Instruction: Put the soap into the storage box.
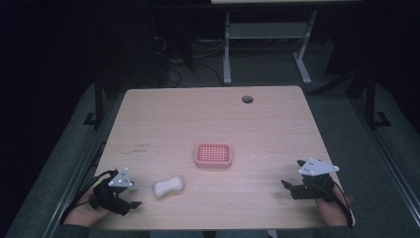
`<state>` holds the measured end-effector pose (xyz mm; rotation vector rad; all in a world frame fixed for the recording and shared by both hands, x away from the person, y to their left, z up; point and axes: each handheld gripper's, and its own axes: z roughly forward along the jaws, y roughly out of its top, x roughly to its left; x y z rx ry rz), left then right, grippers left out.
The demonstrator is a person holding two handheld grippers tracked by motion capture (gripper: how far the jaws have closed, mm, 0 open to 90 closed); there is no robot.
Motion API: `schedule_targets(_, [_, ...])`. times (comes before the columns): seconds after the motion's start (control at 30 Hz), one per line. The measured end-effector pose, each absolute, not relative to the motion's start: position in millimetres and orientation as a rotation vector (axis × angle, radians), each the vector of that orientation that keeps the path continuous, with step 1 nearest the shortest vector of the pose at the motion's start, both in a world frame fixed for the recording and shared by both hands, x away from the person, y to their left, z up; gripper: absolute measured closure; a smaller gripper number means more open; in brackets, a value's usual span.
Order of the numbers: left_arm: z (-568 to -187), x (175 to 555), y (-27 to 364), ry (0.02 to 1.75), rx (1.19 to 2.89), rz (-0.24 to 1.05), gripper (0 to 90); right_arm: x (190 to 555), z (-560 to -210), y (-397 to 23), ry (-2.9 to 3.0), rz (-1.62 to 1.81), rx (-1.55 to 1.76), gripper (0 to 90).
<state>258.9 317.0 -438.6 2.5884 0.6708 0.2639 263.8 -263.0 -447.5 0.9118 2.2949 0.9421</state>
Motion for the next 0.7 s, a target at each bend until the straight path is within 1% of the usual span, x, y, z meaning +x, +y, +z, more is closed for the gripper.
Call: schedule_targets(0.7, [-433.4,260.4,303.6,0.612,2.605,0.267,24.2,263.2,-447.7,-264.6,2.292,0.957,0.906,13.7])
